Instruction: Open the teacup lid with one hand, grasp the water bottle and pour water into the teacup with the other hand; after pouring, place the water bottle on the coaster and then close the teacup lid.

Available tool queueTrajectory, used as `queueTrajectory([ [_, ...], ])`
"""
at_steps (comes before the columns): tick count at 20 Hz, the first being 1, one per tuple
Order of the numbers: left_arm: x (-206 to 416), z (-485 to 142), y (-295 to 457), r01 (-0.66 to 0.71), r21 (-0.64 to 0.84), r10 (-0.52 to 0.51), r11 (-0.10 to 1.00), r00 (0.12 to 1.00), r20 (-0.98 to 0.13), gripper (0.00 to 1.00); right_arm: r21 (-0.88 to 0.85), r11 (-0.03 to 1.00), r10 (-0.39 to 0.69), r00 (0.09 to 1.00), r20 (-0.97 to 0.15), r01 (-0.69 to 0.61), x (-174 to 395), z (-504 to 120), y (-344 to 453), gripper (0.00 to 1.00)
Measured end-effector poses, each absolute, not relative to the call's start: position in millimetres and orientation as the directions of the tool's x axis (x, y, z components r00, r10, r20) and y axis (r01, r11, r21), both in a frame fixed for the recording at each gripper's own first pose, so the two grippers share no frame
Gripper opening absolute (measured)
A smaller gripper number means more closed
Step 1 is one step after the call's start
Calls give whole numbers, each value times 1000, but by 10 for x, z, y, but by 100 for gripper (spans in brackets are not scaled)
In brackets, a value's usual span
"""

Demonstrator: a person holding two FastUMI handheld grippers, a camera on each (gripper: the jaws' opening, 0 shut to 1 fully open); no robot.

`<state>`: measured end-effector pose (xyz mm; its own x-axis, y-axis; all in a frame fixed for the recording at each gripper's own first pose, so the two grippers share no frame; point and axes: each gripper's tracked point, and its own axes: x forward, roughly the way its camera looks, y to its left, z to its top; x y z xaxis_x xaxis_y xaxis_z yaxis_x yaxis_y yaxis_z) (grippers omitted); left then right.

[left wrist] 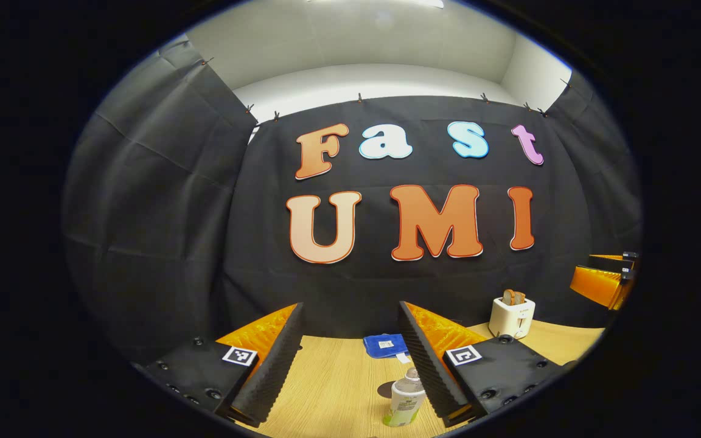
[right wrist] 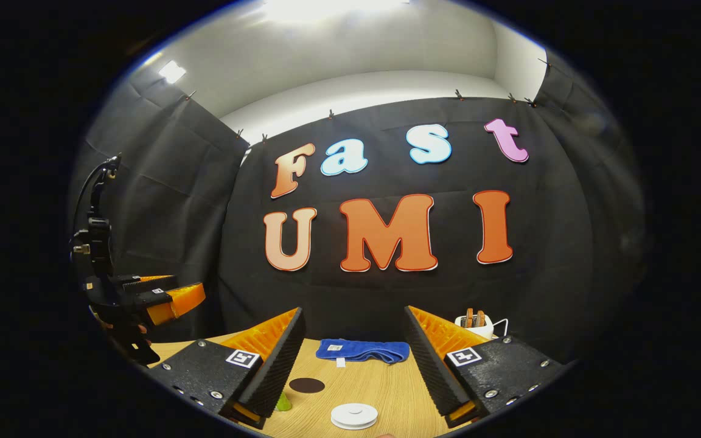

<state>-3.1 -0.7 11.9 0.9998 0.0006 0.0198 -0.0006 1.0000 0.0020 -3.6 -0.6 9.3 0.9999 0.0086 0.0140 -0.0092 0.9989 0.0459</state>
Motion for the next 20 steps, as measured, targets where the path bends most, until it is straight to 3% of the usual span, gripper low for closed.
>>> queueTrajectory([
  [12,-32,57,67,-7,-7,8,1000,1000,13,97,29,999,21,1000,-7,-21,-7,-3,61,96],
  [20,-7,-193,-88,69,-47,-71,996,997,-37,97,27,999,18,998,-56,-17,-1,-231,34,96],
])
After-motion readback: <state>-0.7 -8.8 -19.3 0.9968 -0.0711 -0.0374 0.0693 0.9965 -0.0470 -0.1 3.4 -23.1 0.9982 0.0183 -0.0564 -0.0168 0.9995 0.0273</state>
